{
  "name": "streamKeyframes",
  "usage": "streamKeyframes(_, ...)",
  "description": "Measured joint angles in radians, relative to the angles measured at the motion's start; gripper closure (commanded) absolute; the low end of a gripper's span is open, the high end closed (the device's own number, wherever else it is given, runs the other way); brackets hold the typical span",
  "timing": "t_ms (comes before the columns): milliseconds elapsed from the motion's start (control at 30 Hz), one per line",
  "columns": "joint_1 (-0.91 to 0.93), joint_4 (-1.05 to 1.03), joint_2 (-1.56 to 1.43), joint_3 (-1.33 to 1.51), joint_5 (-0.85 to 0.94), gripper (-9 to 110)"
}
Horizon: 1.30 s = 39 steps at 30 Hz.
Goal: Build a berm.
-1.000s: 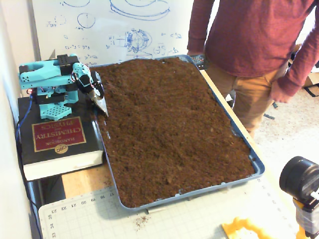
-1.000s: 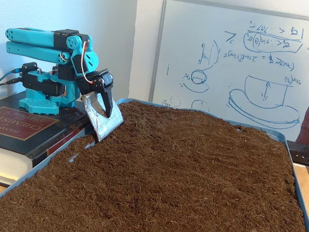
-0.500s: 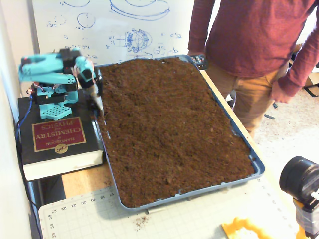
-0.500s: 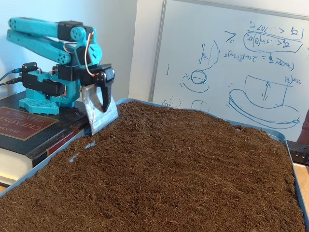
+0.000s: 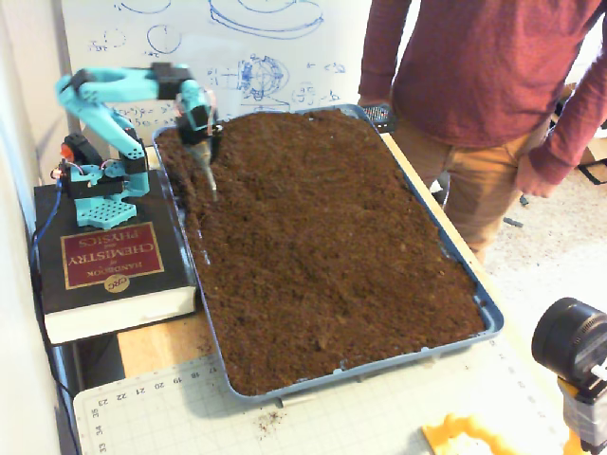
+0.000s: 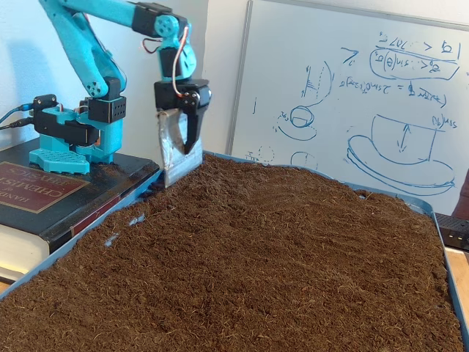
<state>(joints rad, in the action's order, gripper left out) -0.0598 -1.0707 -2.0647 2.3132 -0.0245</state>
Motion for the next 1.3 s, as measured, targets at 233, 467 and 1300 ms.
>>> streamKeyframes(233,0.0,0.061,0.448,-0.244,0.0,101)
streamKeyframes(467,-0.02,0.115,0.749,-0.344,0.0,101)
streamKeyframes(1300,-0.098,0.164,0.991,-0.678,0.0,101)
